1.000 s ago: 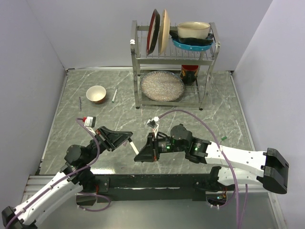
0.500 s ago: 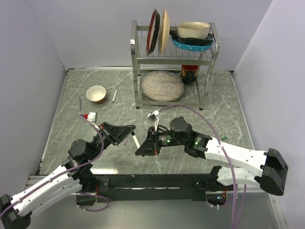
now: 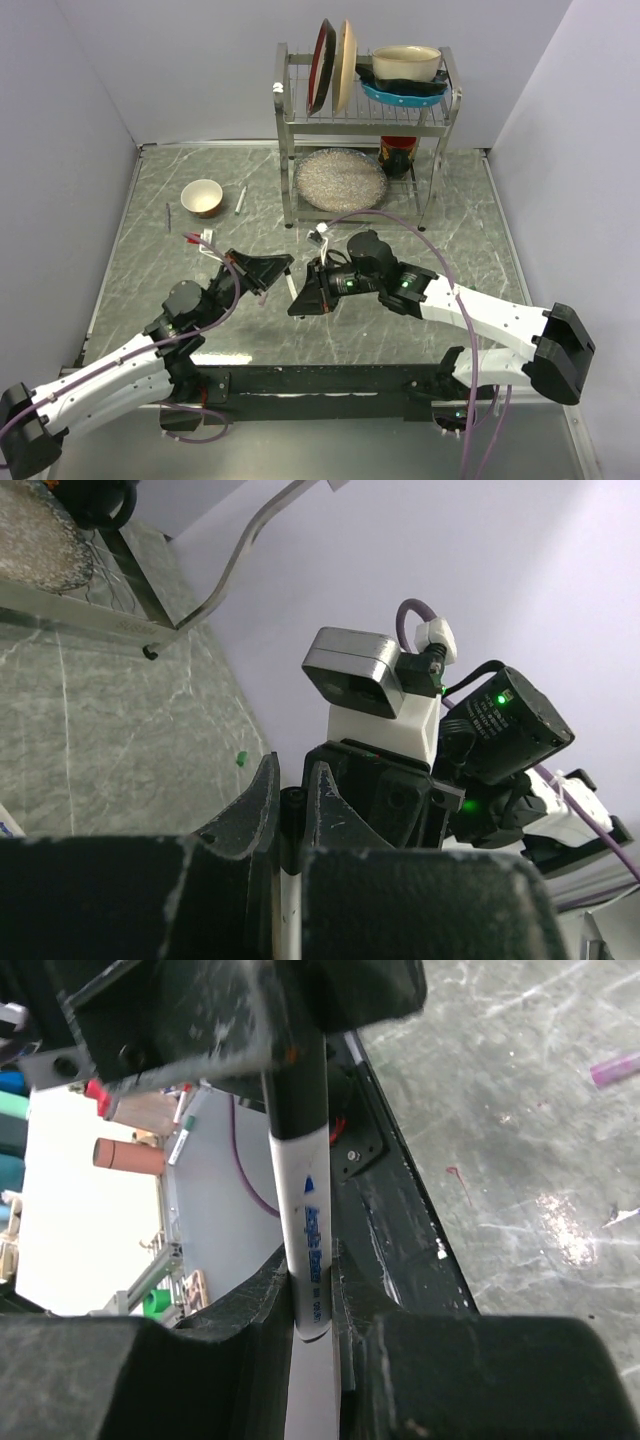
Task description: Insert the pens into the pen caps
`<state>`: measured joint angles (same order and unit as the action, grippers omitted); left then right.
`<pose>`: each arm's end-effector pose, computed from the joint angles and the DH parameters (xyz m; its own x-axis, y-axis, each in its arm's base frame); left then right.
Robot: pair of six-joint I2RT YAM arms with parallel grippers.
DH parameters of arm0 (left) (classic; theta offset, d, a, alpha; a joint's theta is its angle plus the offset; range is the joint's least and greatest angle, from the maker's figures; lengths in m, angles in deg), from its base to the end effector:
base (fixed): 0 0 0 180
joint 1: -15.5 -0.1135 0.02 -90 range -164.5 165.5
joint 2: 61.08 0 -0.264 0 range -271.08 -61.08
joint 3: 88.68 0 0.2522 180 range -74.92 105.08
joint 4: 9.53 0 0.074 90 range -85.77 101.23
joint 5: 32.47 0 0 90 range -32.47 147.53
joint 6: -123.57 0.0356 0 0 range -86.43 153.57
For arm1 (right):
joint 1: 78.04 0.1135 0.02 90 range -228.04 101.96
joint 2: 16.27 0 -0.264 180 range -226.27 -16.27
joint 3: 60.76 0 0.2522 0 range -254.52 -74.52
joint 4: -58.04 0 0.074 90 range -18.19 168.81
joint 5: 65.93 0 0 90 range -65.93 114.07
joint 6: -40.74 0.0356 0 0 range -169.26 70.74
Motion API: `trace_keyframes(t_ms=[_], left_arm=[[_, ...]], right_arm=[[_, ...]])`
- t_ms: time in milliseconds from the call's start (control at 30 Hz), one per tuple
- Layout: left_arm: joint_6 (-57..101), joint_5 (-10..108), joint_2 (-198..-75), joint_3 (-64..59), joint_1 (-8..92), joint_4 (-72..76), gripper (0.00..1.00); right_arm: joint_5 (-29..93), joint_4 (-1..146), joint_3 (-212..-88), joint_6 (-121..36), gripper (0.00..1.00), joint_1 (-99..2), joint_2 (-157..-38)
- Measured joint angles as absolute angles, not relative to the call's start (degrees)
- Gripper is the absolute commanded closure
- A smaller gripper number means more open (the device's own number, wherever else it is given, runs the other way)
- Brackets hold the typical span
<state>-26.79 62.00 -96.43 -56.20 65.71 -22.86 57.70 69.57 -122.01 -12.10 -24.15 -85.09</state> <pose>0.1072 -0.1244 0.2735 -0.5657 -0.6747 -0.4740 0.4556 0.2234 -0.8617 0.1447 0.2318 0.2925 -0.7463 -0.1697 -0.6436 -0.6654 0.2138 0.7152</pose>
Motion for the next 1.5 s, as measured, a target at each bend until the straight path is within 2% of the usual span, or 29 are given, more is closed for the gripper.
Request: trace_keyframes(t_ms=[233, 533, 633, 667, 767, 833, 867, 933, 1033, 1067, 1133, 1333, 1500], left_arm=[[-24.08, 63.71, -97.96, -56.07, 66.43, -23.43, 0.99], [-22.18, 67.88, -93.41, -54.36, 67.77, -18.36, 0.99], [-20.12, 70.22, -95.86, -49.62, 68.44, -12.96, 0.99], [-19.42, 70.96, -97.11, -47.76, 68.47, -11.15, 0.99], [-17.43, 72.76, -100.63, -42.39, 68.42, -6.34, 0.99], [-15.95, 71.53, -103.14, -38.26, 66.76, -2.86, 0.99], [-15.51, 70.05, -103.95, -36.86, 65.87, -1.51, 0.99], [-14.87, 63.71, -106.46, -34.13, 63.29, 3.21, 0.99], [-13.72, 58.59, -110.18, -31.87, 60.45, 8.61, 0.99], [-13.34, 57.48, -111.2, -31.37, 59.88, 10.14, 0.99], [-12.36, 55.49, -112.82, -30.78, 59.46, 12.5, 0.99], [-11.49, 53.13, -116.34, -30.76, 56.71, 13.64, 0.99], [-11.55, 54.77, -119.9, -32.25, 56.53, 11.5, 0.99]], right_arm=[[60.08, 71.29, -124.13, -13.8, 1.0, -25.59, -88.52], [65.55, 65.94, -123.89, -13.04, 1.0, -26.97, -89.04], [67.73, 62.79, -123.95, -12.58, 0.89, -28.22, -90.49], [68.34, 61.76, -123.95, -12.36, 0.82, -28.57, -90.88], [69.61, 58.48, -123.74, -11.57, 0.73, -30.12, -91.47], [69.48, 57.13, -123.69, -11.68, 0.67, -30.82, -91.38], [68.04, 56.04, -123.58, -11.53, 0.58, -31.25, -91.29], [64.47, 51.73, -123.34, -11.05, 0.52, -32.98, -90.97], [60.13, 46.05, -118.95, -10.35, 0.36, -35.63, -88.08], [58.94, 45.04, -116.85, -9.95, 0.24, -36.08, -86.86], [57.7, 44.47, -113.11, -9.98, 0.13, -36.22, -84.54], [53.48, 50.88, -104.0, -11.44, 0.07, -36.13, -72.39], [45.92, 59.86, -103.71, -12.49, 0.06, -36.06, -62.03]])
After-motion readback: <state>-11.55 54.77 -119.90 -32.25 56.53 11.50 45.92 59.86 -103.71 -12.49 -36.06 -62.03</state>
